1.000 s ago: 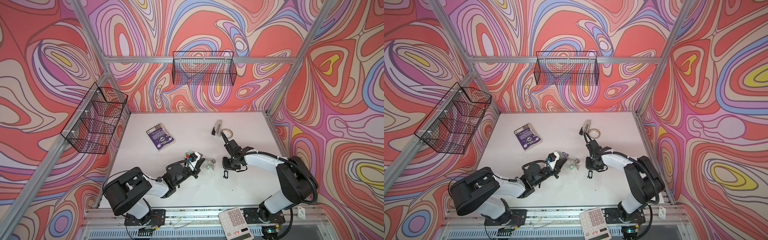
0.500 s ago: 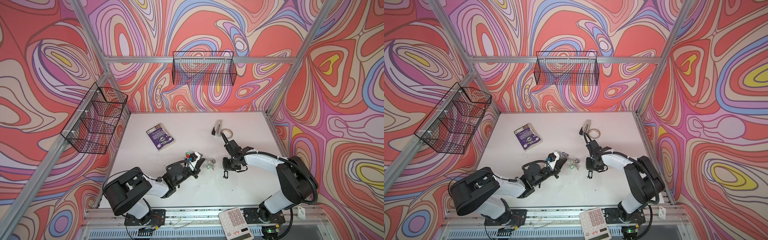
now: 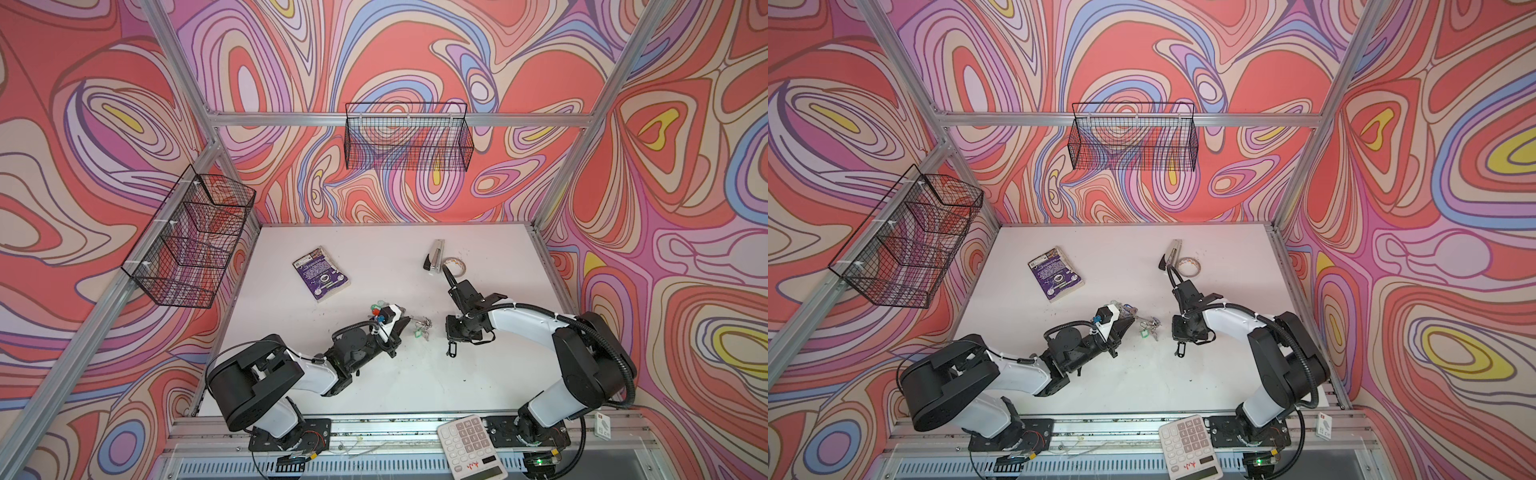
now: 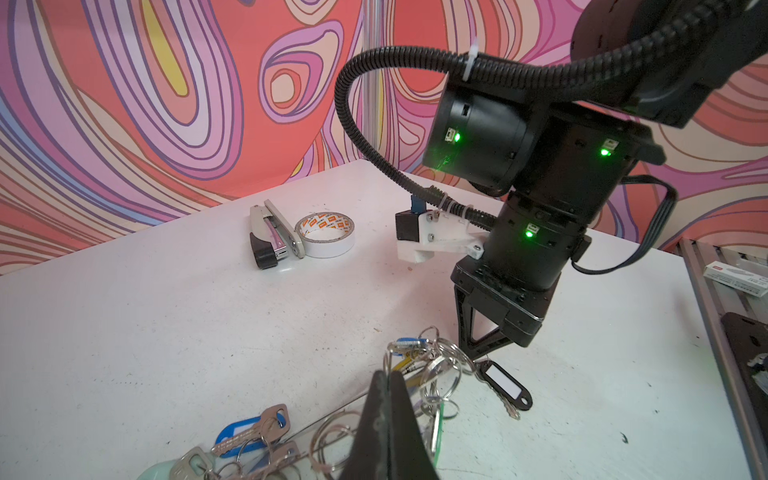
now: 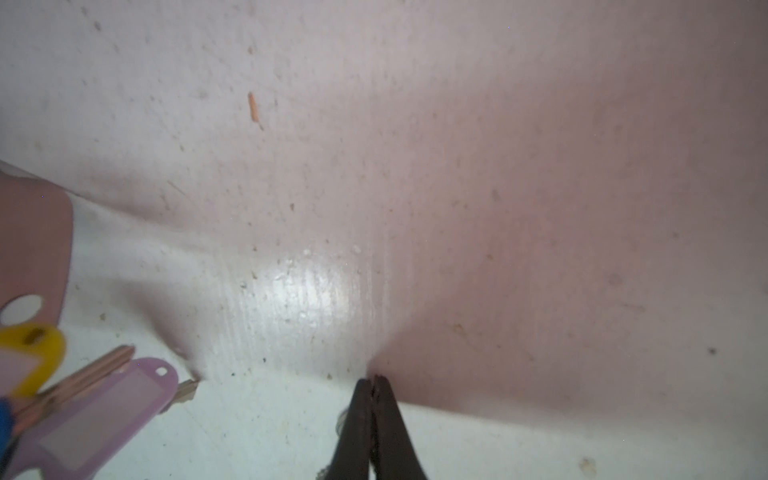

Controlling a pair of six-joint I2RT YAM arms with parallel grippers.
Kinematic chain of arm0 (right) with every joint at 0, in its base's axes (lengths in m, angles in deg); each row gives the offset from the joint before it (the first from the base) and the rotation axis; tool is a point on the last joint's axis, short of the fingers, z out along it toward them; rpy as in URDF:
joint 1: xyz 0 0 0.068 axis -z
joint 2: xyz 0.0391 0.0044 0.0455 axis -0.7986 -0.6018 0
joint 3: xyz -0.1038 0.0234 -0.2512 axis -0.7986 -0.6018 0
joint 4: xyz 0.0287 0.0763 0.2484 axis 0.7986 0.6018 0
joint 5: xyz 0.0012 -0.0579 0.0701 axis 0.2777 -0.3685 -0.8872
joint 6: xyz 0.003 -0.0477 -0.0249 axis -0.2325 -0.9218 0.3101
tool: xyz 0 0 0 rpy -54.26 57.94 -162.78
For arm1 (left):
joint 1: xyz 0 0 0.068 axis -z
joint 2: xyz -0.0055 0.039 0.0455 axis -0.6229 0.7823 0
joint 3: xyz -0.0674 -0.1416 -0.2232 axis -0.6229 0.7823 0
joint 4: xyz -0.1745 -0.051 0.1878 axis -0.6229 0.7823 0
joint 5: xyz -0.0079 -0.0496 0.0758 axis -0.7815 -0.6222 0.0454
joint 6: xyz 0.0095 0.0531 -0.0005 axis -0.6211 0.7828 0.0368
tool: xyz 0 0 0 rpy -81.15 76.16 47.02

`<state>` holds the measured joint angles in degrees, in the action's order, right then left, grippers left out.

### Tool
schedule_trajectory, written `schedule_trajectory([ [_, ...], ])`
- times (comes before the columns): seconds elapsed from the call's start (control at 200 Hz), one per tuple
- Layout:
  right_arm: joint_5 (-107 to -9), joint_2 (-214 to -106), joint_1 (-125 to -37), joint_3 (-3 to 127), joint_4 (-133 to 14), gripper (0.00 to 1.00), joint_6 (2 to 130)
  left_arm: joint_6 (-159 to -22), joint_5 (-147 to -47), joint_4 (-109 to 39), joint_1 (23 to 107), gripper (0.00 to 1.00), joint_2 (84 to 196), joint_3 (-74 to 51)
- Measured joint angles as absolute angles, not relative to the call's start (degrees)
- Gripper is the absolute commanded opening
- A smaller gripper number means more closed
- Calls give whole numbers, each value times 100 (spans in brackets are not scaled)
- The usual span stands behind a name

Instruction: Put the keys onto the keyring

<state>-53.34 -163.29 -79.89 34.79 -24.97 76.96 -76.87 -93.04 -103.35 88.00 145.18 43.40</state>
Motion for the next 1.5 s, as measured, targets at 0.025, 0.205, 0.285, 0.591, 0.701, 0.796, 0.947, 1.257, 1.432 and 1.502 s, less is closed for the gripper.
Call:
schedule_trajectory([
  [0.025,-5340,-16327,-7989,3474,-2504,0,7696,-7687,-9302,-10335,8800,0,14518,4340],
  [0.205,-5358,-16060,-7989,3310,-2795,0,7727,-7687,-9302,-10335,8800,0,14518,4340],
  [0.285,-5360,-15802,-7989,3173,-3061,0,7770,-7687,-9302,-10335,8800,0,14518,4340],
  [0.591,-5299,-14359,-7989,2198,-4639,0,8184,-7690,-9332,-10335,8811,0,14518,4340],
  [0.701,-5264,-13957,-7989,1914,-5221,0,8441,-7694,-9358,-10333,8811,0,14518,4340],
  [0.796,-5203,-13680,-8020,1680,-5750,0,8673,-7698,-9389,-10333,8820,0,14518,4337],
  [0.947,-5026,-13264,-8212,1271,-6576,0,9021,-7766,-9393,-10333,8841,0,14518,4337],
  [1.257,-4835,-13293,-8800,1092,-7935,0,9543,-7952,-9396,-10333,8841,0,14518,4337],
  [1.432,-4709,-13505,-9270,1081,-8491,0,9622,-8037,-9391,-10333,8841,0,14518,4337],
  [1.502,-4658,-13599,-9419,1033,-8724,0,9681,-8063,-9387,-10333,8844,0,14518,4337],
])
